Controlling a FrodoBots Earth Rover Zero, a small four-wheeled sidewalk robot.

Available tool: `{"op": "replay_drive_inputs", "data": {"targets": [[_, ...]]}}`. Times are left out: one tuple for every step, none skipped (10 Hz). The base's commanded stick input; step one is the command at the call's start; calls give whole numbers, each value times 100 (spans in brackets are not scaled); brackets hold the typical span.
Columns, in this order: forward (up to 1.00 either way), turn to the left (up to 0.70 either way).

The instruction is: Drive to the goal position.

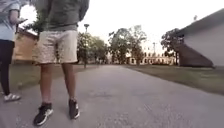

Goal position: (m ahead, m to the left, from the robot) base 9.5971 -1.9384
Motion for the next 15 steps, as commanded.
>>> {"op": "replay_drive_inputs", "data": {"targets": [[45,0],[45,0],[45,0],[45,0],[45,0],[45,0],[45,0],[45,0],[25,0],[0,0],[0,0],[0,0],[0,0],[0,0],[0,0]]}}
